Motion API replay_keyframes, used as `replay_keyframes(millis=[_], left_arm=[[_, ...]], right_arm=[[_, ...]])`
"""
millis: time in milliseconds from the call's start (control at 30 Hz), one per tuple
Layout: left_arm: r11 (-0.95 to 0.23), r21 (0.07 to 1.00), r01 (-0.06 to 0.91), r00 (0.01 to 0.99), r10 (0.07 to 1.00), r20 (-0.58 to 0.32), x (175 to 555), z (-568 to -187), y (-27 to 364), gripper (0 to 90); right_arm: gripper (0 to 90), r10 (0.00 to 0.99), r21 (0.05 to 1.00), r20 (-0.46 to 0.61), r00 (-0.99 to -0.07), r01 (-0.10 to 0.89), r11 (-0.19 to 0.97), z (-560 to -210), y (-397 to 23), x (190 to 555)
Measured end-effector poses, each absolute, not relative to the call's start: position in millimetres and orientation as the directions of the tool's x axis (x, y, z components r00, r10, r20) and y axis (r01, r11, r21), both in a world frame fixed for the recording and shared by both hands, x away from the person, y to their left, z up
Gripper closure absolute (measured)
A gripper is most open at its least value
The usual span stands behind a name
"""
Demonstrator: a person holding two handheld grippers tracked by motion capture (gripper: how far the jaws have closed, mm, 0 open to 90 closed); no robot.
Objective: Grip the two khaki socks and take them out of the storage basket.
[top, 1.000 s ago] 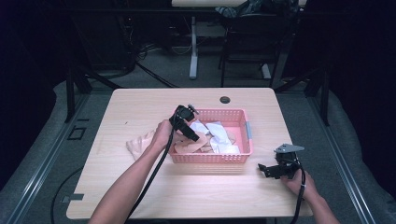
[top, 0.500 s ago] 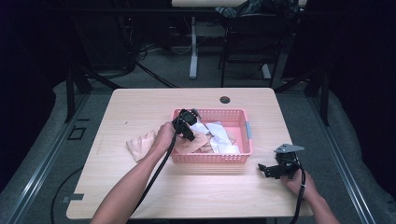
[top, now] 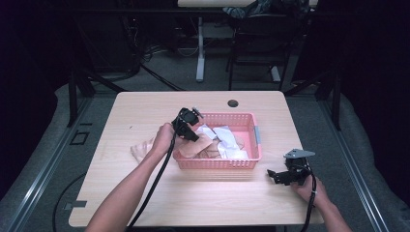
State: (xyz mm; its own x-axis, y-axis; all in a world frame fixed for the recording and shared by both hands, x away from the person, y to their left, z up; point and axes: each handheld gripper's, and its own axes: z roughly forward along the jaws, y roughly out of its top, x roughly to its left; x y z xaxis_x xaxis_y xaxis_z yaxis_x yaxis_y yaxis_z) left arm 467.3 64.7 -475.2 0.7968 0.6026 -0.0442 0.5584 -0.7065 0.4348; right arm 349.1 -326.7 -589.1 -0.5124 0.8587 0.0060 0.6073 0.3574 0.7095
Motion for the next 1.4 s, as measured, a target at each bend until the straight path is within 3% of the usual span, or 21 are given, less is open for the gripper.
replay_keyframes(millis=[900, 1400], left_arm=[[-0.717, 0.470, 0.515, 0.811, 0.585, 0.004, 462.7, -408.9, 73.8, 84.3], [-0.687, 0.496, 0.531, 0.778, 0.628, 0.037, 462.4, -381.7, 100.2, 84.2]], right_arm=[[0.0, 0.858, 0.708, 0.002, -0.514, 0.607, 0.361, -589.0, -327.0, 349.2], [0.0, 0.854, 0.704, -0.001, -0.520, 0.606, 0.370, -588.7, -327.5, 349.6]])
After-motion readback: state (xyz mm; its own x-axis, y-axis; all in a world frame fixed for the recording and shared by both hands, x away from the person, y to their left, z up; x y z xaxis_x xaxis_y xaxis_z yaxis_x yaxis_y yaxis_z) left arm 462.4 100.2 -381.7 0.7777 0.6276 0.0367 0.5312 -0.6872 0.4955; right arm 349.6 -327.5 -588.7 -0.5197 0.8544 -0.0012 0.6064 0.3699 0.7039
